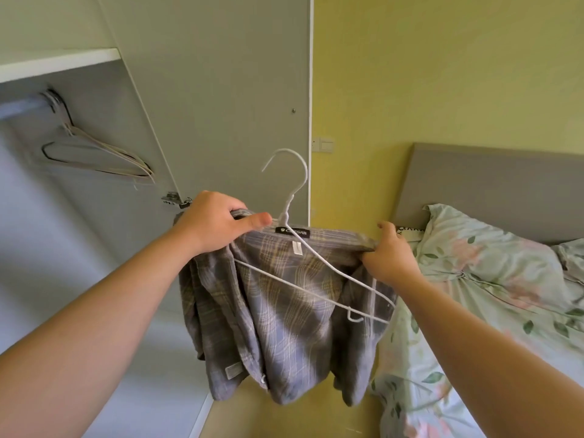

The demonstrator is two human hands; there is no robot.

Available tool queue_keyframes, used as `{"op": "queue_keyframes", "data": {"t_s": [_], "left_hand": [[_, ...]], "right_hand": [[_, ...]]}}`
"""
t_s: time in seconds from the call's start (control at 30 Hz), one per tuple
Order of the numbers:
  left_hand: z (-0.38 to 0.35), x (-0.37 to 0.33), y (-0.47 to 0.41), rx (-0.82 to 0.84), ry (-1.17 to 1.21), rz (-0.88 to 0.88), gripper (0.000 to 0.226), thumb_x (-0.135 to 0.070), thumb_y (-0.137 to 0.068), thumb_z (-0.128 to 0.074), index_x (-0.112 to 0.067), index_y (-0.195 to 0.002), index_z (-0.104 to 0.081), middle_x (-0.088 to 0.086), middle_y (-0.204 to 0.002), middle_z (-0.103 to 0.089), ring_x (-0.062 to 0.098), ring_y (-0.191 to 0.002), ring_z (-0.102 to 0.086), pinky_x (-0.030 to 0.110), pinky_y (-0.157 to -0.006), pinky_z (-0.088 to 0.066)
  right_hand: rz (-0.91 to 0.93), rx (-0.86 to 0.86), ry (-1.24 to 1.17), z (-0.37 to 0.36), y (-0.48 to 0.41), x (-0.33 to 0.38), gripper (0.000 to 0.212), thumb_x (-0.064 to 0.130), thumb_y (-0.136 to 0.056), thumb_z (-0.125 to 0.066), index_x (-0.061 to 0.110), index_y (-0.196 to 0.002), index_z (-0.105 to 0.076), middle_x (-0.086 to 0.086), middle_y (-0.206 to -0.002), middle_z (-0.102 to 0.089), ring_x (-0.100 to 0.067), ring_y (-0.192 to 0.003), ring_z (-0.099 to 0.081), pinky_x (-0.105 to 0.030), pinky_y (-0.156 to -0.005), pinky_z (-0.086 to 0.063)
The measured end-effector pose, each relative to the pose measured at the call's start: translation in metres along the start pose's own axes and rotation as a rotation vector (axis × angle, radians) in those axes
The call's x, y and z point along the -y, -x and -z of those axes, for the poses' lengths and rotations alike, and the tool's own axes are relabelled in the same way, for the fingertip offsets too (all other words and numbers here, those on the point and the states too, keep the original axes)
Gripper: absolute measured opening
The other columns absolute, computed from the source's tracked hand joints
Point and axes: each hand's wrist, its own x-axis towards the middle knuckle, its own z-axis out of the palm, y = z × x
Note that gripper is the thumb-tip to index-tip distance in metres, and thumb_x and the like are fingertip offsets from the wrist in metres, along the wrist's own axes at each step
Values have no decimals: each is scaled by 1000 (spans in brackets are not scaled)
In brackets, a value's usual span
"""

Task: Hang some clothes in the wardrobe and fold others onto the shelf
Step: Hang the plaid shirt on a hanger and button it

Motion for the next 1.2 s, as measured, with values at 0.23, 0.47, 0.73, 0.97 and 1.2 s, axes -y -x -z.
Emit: {"op": "queue_keyframes", "data": {"t_s": [0.23,0.47,0.73,0.97,1.2], "left_hand": [[14,28,9,-104,-137,129,91,-100,-62,-32,-10,-51,-31,3,-45,-29,19,-44,-30,34,-47,-23],[13,33,12,-260,-224,358,79,-88,-75,-40,-12,-52,-36,11,-45,-39,29,-45,-40,31,-46,-28],[3,10,12,-317,-80,415,75,-83,-75,-54,-15,-52,-34,5,-45,-36,24,-45,-35,30,-47,-27],[0,3,19,-387,-87,382,77,-82,-74,-57,-14,-52,-28,1,-43,-31,22,-44,-31,31,-45,-24],[2,14,23,-352,-24,282,79,-87,-71,-55,-14,-52,-31,0,-45,-27,16,-44,-24,30,-46,-22]], "right_hand": [[-61,-59,-190,7,-10,-21,27,20,-94,-57,10,-69,-56,-7,-64,-56,-27,-64,-53,-31,-53,-36],[134,-61,-348,6,3,13,14,30,-92,-64,17,-90,-60,-2,-82,-66,-24,-73,-62,-33,-60,-47],[438,231,-477,-7,31,64,12,32,-90,-70,22,-91,-64,10,-81,-66,-10,-75,-62,-29,-74,-51],[486,-33,-85,-16,23,66,16,16,-87,-60,9,-78,-70,-3,-90,-67,-24,-91,-62,-30,-74,-48],[513,-130,-263,-6,14,71,47,50,-92,-49,31,-135,-50,8,-142,-48,-16,-132,-44,-49,-111,-35]]}}
